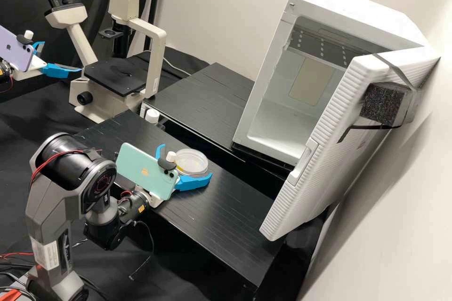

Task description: Return the petri dish to the incubator.

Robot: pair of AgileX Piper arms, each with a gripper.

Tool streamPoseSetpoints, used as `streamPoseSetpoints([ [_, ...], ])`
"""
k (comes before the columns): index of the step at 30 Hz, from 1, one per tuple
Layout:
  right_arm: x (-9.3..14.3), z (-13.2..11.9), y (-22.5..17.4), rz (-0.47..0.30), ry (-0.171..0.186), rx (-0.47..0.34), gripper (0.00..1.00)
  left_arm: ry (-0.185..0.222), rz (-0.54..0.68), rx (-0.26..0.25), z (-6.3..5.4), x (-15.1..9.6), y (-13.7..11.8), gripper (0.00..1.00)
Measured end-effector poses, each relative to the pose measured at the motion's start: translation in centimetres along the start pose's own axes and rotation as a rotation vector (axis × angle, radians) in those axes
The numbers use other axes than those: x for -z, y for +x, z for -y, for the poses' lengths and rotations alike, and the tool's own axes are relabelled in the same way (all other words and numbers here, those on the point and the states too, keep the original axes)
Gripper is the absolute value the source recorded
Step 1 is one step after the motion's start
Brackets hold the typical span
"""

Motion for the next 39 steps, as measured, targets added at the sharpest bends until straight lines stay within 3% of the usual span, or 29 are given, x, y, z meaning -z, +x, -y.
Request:
streamPoseSetpoints([
  [12,-0.04,0.02,0.03,-0.002,-0.015,-0.004,0.00,0.000,0.000,0.000,0.00,0.00,0.00,1.00],
  [39,-0.12,-0.03,0.27,0.002,-0.012,-0.014,0.00,0.000,0.000,0.000,0.00,0.00,0.00,1.00],
])
